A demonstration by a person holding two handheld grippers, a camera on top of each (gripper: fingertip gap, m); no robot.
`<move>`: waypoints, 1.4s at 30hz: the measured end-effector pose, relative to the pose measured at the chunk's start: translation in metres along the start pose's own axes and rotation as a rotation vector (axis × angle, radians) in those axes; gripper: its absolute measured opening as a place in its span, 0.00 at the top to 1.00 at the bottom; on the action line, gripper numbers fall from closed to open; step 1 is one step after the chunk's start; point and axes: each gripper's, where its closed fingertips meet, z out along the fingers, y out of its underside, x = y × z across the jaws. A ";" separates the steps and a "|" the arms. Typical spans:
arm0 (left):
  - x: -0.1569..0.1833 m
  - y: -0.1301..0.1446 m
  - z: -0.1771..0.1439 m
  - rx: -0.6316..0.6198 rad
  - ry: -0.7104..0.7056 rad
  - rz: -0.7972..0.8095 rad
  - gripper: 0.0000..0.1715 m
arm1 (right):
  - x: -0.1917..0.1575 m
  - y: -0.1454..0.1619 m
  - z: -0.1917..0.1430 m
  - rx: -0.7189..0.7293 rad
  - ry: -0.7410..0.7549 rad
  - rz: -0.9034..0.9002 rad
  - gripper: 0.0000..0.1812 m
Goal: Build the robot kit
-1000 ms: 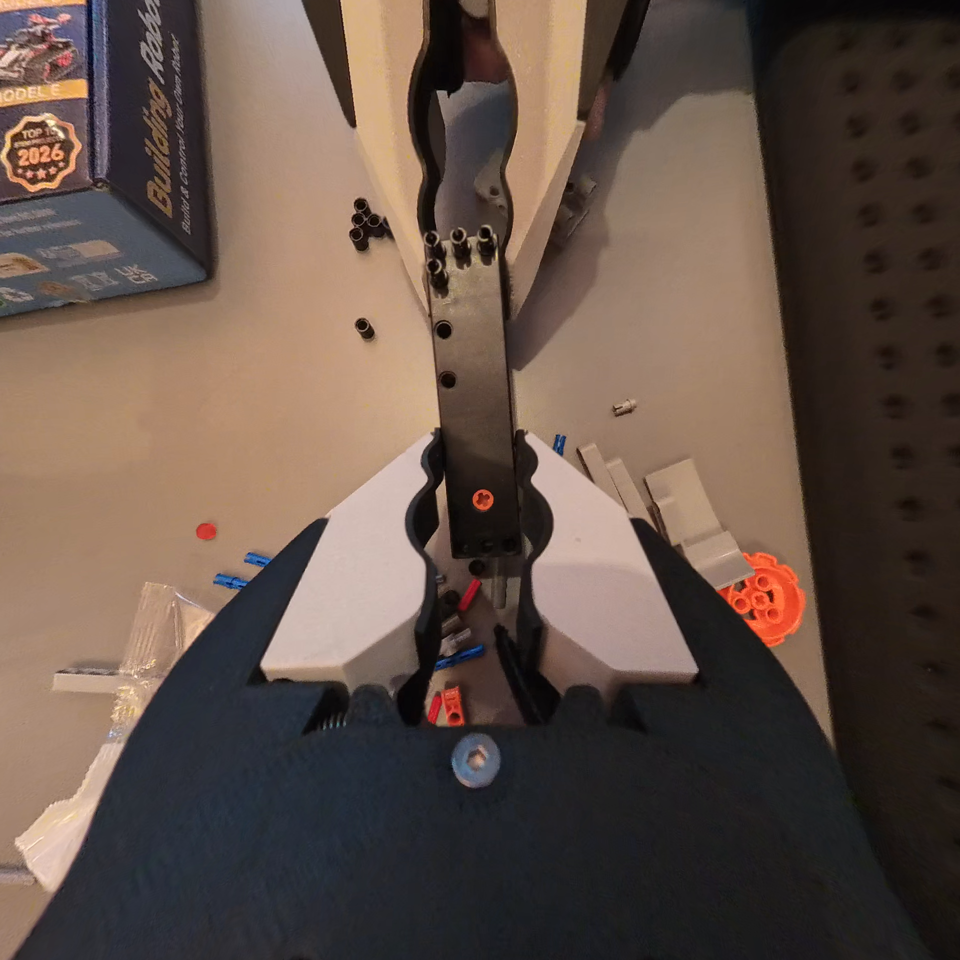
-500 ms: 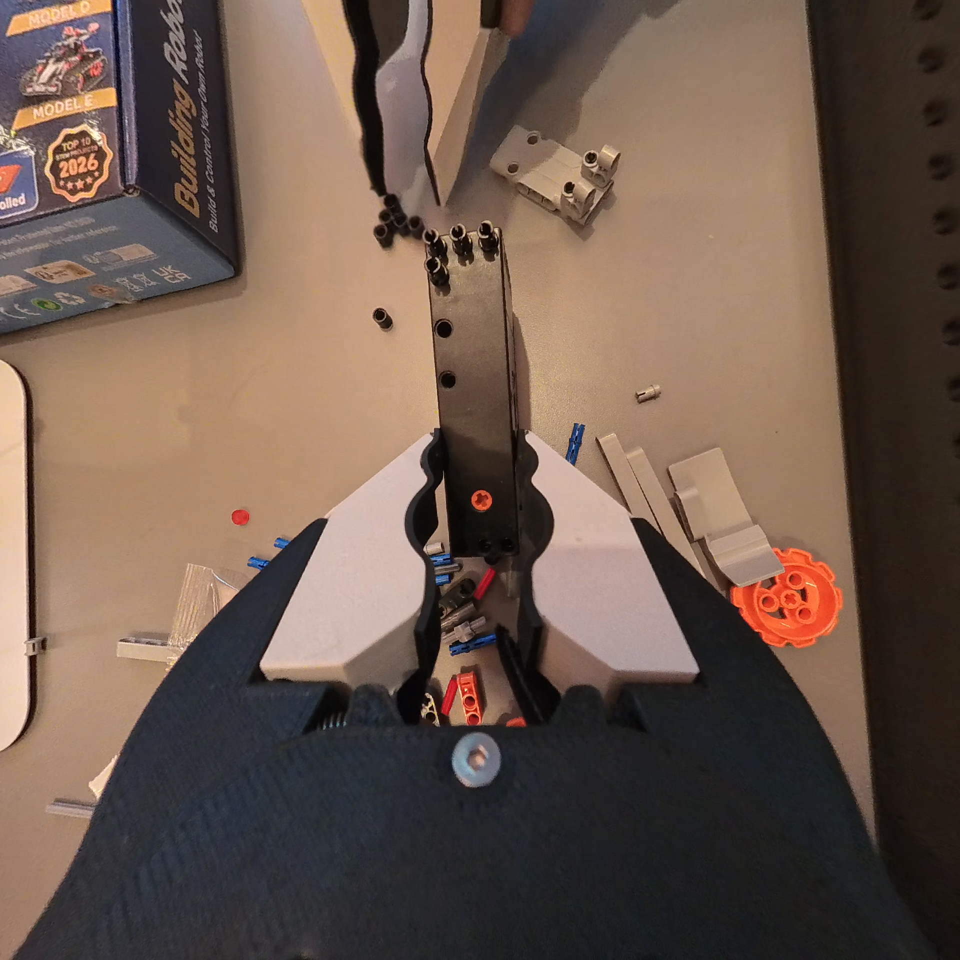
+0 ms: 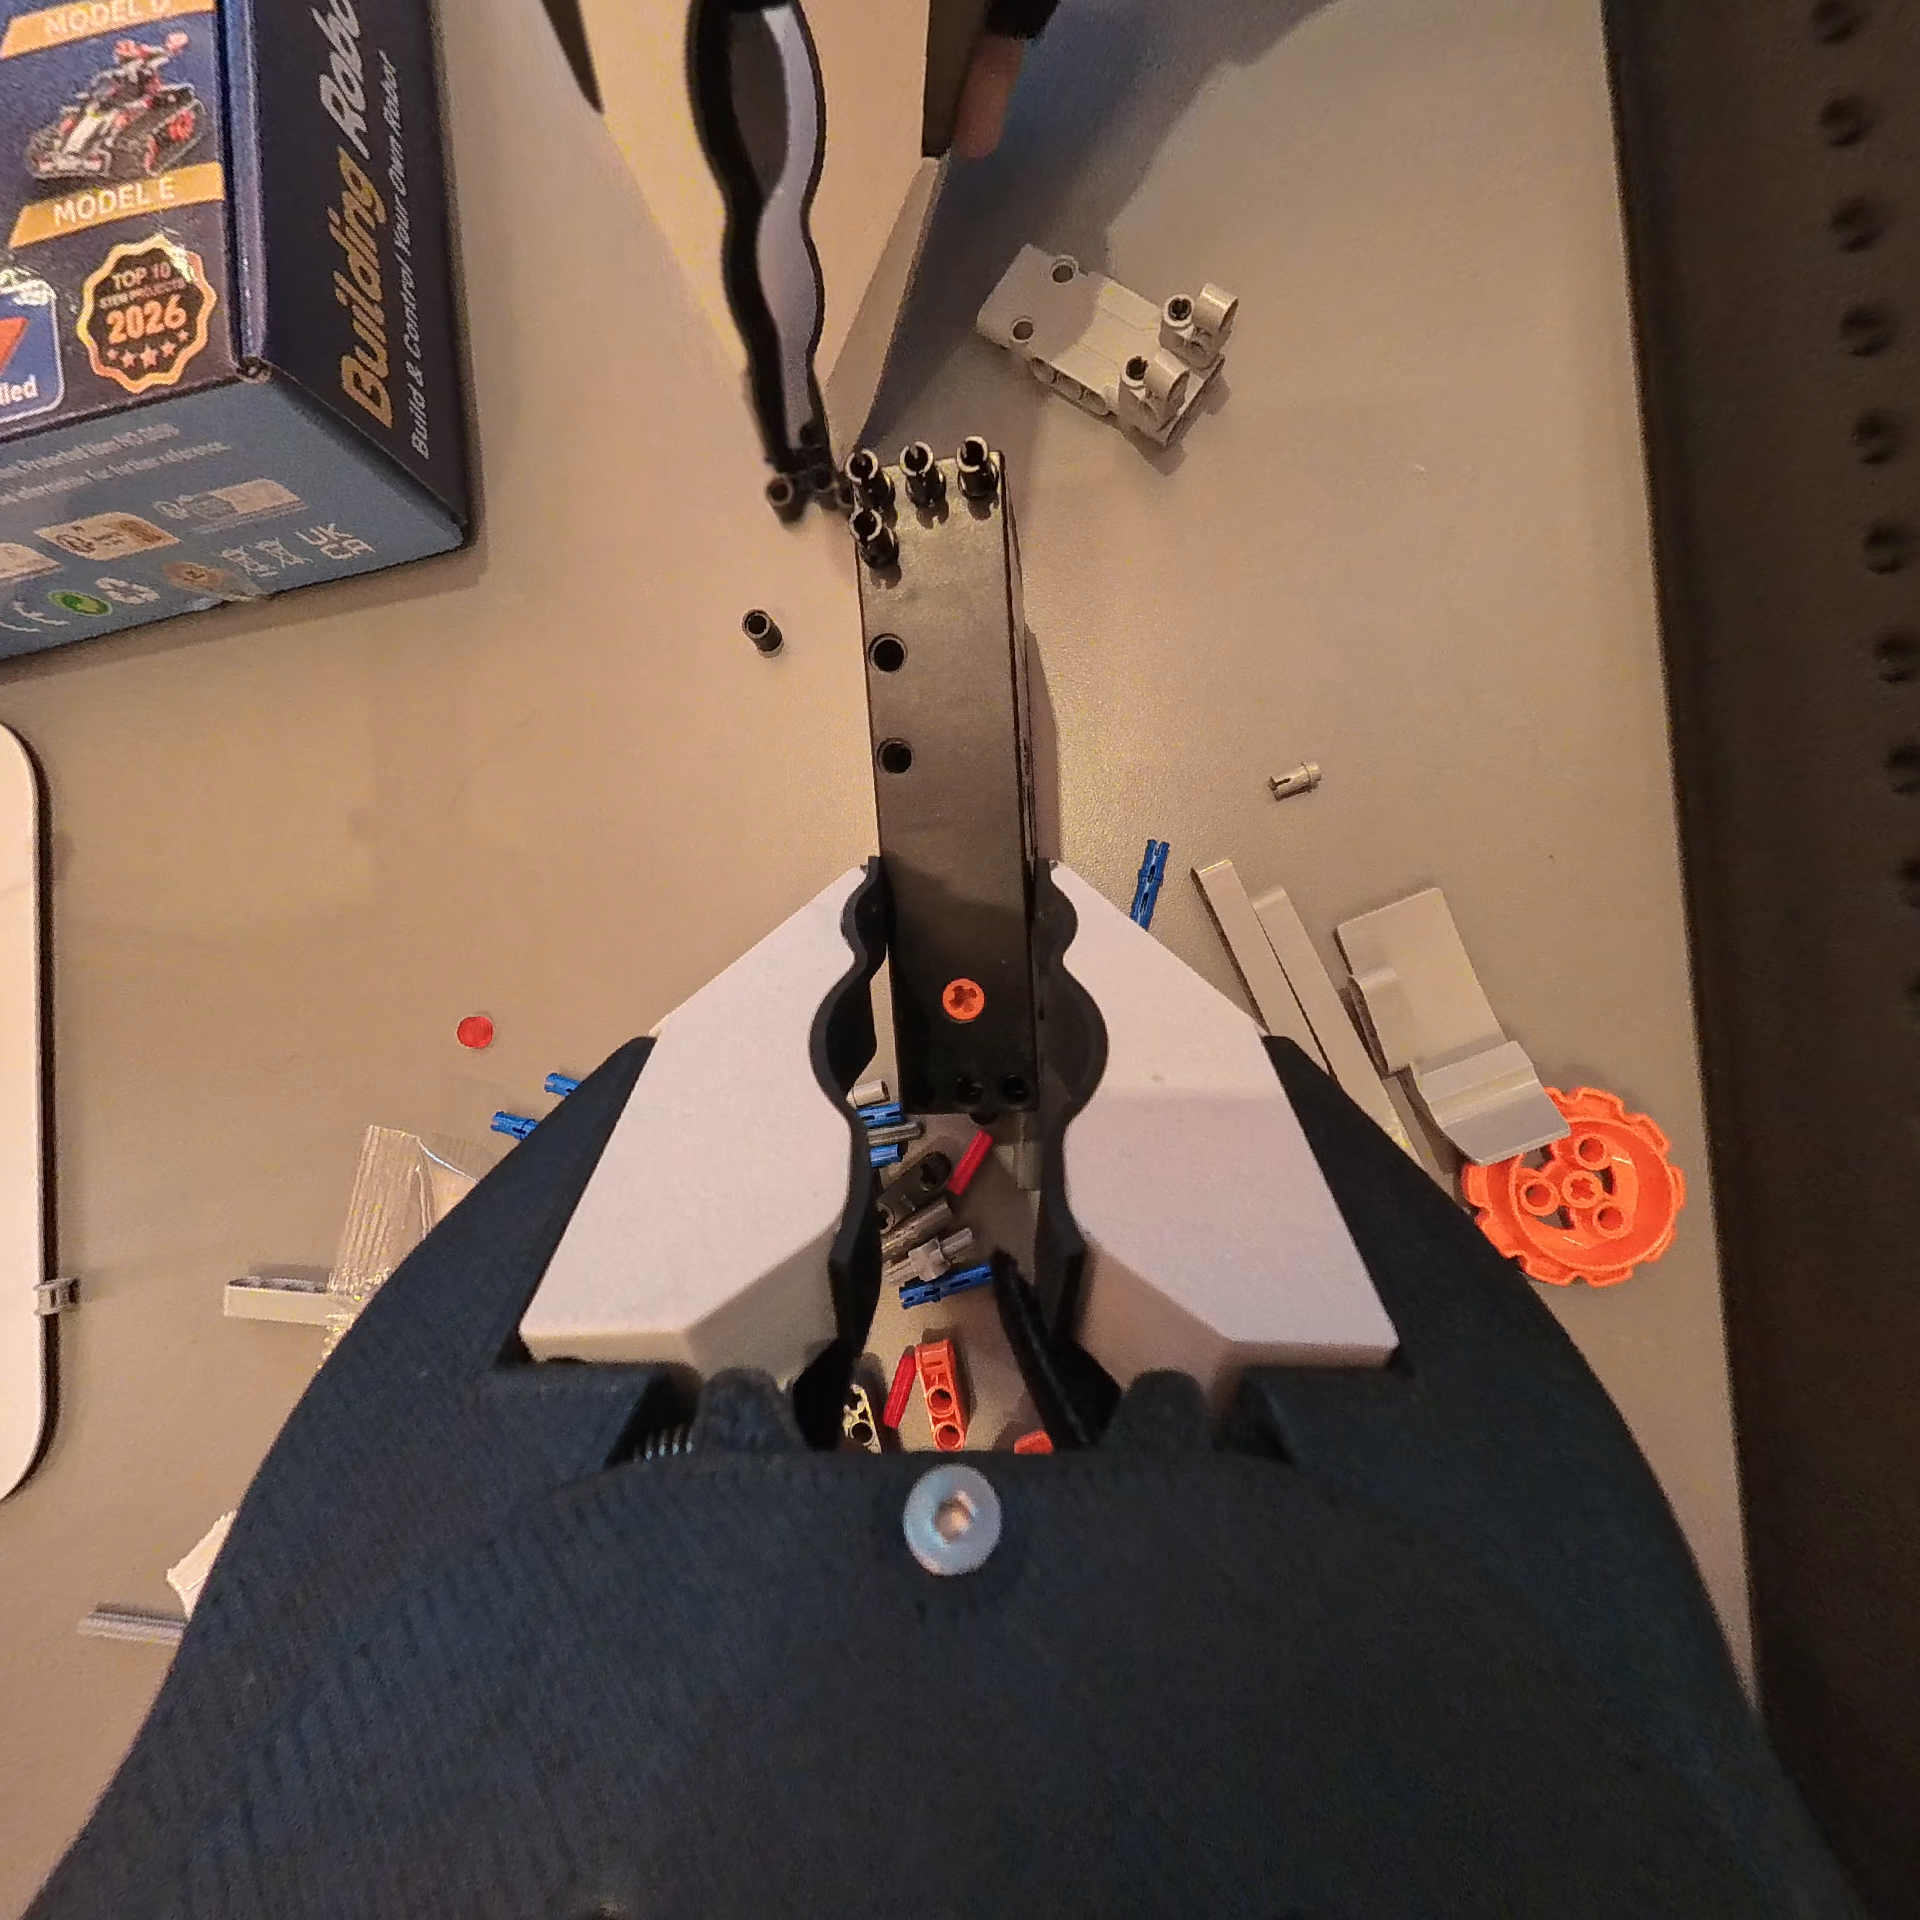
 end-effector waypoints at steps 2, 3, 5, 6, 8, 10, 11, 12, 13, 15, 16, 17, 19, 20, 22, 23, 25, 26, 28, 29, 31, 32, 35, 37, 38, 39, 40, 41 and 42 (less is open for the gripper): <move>0.000 0.000 0.000 -0.002 -0.009 -0.001 0.85 | 0.002 0.002 -0.001 -0.005 0.012 0.017 0.96; 0.000 -0.001 0.001 -0.001 -0.015 -0.004 0.85 | 0.003 0.002 -0.002 -0.001 0.012 0.030 0.96; 0.000 -0.001 0.001 0.005 -0.027 -0.012 0.85 | 0.006 0.002 -0.004 0.014 0.024 0.067 0.96; -0.001 -0.002 0.001 0.008 -0.037 -0.015 0.85 | 0.005 0.001 -0.006 0.024 0.020 0.080 0.96; -0.002 -0.002 0.002 0.009 -0.055 -0.026 0.86 | 0.006 -0.005 -0.013 0.067 0.030 0.118 0.96; -0.005 -0.003 0.002 0.006 -0.095 -0.033 0.86 | 0.010 -0.014 -0.023 0.107 0.060 0.164 0.96; -0.008 -0.003 0.003 0.004 -0.120 -0.044 0.86 | 0.011 -0.022 -0.031 0.144 0.073 0.196 0.96; -0.010 -0.003 0.003 -0.001 -0.145 -0.056 0.86 | 0.011 -0.032 -0.039 0.188 0.080 0.230 0.96; -0.015 -0.003 0.003 -0.015 -0.186 -0.056 0.86 | 0.009 -0.041 -0.048 0.224 0.076 0.263 0.96; -0.023 -0.004 0.005 -0.041 -0.258 -0.039 0.86 | 0.005 -0.056 -0.060 0.263 0.092 0.301 0.96; -0.023 -0.006 0.006 -0.042 -0.264 -0.042 0.86 | 0.003 -0.061 -0.062 0.267 0.101 0.317 0.96; -0.023 -0.008 0.008 -0.040 -0.266 -0.043 0.86 | -0.001 -0.064 -0.061 0.263 0.108 0.327 0.96; -0.023 -0.012 0.011 -0.036 -0.273 -0.046 0.86 | -0.008 -0.068 -0.056 0.234 0.128 0.345 0.96; -0.024 -0.013 0.012 -0.040 -0.282 -0.041 0.86 | -0.014 -0.070 -0.054 0.230 0.118 0.355 0.96; -0.024 -0.015 0.014 -0.043 -0.296 -0.026 0.86 | -0.019 -0.074 -0.052 0.231 0.120 0.390 0.96; -0.024 -0.016 0.014 -0.042 -0.301 -0.023 0.86 | -0.020 -0.071 -0.051 0.205 0.139 0.402 0.96; -0.025 -0.018 0.016 -0.037 -0.302 -0.029 0.86 | -0.019 -0.067 -0.049 0.171 0.181 0.420 0.97; -0.025 -0.018 0.016 -0.036 -0.300 -0.037 0.86 | -0.018 -0.067 -0.049 0.162 0.194 0.430 0.97; -0.025 -0.019 0.016 -0.030 -0.304 -0.036 0.86 | -0.016 -0.065 -0.050 0.134 0.228 0.430 0.97; -0.025 -0.020 0.017 -0.025 -0.309 -0.034 0.86 | -0.016 -0.065 -0.049 0.125 0.232 0.431 0.97; -0.022 -0.023 0.018 0.000 -0.289 -0.037 0.85 | -0.012 -0.062 -0.050 0.099 0.258 0.433 0.97; -0.019 -0.025 0.020 0.018 -0.271 -0.046 0.84 | -0.011 -0.062 -0.050 0.098 0.261 0.442 0.97; -0.015 -0.025 0.021 0.043 -0.239 -0.052 0.82 | -0.010 -0.061 -0.050 0.089 0.276 0.437 0.97; -0.016 -0.023 0.023 0.056 -0.225 -0.061 0.82 | -0.008 -0.062 -0.050 0.093 0.291 0.437 0.97; -0.017 -0.022 0.024 0.061 -0.222 -0.065 0.82 | -0.007 -0.062 -0.050 0.096 0.294 0.442 0.97; -0.018 -0.021 0.025 0.066 -0.220 -0.075 0.82 | -0.006 -0.062 -0.050 0.098 0.306 0.448 0.97; -0.019 -0.022 0.026 0.074 -0.222 -0.084 0.82 | -0.004 -0.062 -0.051 0.098 0.319 0.451 0.97; -0.021 -0.022 0.026 0.076 -0.231 -0.089 0.82 | -0.003 -0.062 -0.050 0.098 0.329 0.456 0.97; -0.022 -0.023 0.027 0.079 -0.240 -0.092 0.83 | -0.002 -0.062 -0.050 0.094 0.338 0.459 0.97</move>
